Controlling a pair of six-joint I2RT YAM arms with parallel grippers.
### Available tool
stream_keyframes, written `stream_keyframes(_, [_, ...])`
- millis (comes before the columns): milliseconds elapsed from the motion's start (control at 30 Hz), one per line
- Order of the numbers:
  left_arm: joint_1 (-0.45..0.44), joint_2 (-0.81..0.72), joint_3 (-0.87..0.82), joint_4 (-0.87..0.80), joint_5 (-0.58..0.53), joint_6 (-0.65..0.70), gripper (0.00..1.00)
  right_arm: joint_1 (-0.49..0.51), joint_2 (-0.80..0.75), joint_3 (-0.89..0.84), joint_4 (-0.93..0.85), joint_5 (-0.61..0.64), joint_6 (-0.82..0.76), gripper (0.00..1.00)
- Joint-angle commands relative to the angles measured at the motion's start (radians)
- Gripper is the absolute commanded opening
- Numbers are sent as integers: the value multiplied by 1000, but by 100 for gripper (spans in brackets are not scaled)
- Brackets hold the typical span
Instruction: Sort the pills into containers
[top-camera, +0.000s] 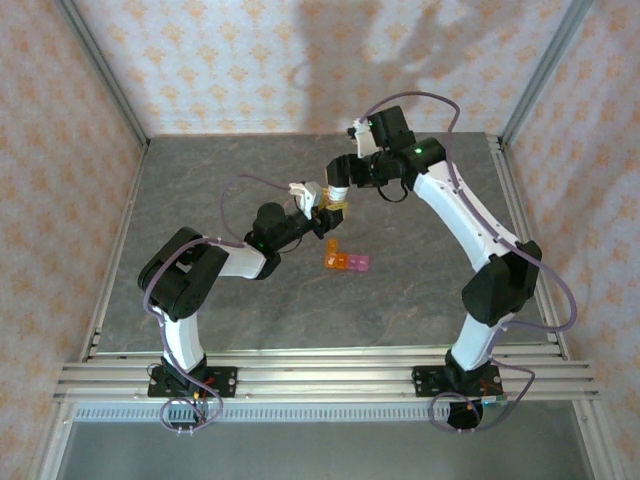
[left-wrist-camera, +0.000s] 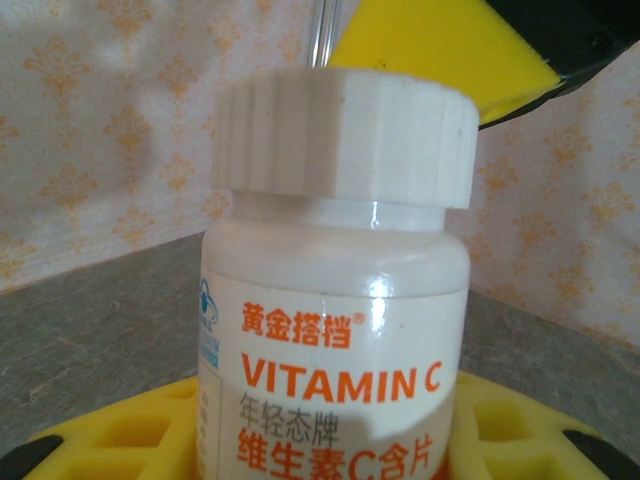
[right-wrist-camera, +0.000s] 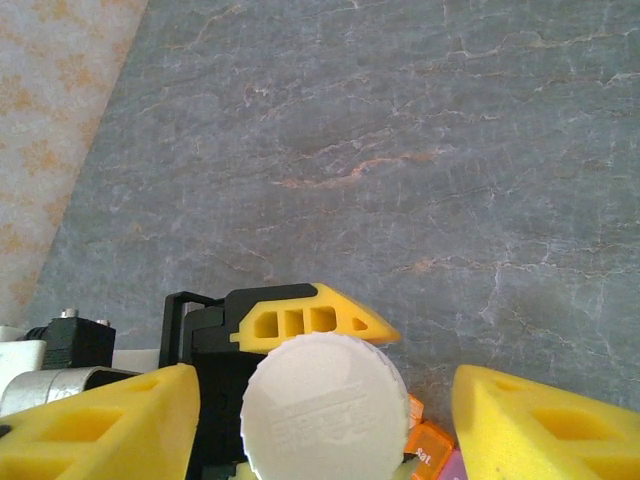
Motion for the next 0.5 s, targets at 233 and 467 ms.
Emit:
stream_keyframes(233, [13,-32,17,64,24,-5,0,2,28,6,2,-15,-3,50])
stream_keyframes(467, [14,-37,20,64,22,-6,0,18,7,-67,42,23,61,43])
